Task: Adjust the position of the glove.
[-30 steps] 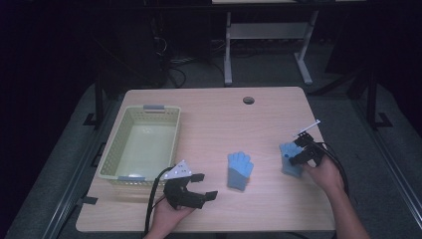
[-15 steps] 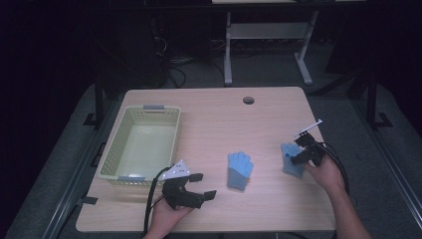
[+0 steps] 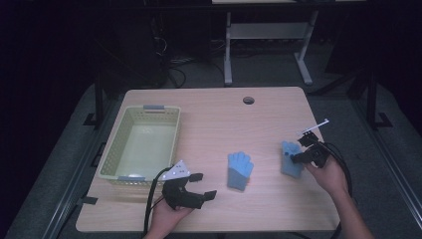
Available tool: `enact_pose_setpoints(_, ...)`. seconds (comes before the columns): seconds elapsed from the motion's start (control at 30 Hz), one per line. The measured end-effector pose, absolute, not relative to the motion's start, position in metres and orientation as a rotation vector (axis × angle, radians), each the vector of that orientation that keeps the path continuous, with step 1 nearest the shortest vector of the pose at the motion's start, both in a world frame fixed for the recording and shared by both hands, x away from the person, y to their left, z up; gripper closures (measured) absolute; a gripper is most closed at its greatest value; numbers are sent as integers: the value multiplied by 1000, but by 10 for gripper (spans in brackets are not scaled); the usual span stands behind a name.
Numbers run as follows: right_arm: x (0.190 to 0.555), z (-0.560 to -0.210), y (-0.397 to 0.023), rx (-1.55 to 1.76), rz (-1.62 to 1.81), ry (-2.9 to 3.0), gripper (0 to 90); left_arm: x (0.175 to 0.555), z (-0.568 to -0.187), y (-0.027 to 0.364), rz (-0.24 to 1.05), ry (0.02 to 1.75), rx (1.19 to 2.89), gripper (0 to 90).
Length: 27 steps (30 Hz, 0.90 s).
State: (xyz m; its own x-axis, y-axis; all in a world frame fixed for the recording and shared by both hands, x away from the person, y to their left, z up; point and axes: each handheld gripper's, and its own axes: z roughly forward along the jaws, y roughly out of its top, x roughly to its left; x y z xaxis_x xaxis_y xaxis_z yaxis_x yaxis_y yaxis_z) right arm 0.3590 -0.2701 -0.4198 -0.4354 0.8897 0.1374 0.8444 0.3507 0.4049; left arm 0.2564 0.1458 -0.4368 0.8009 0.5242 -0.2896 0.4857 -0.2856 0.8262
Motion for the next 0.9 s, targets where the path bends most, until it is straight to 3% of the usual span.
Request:
enact_pose_setpoints(0.37,340,-383,-262,1498,827,2432,822,258,-438,148,49,776,1933,178)
enact_pose_setpoints(0.9,331,-356,-221,1362,869,2502,820,259,-437,150,54,781,1923,178)
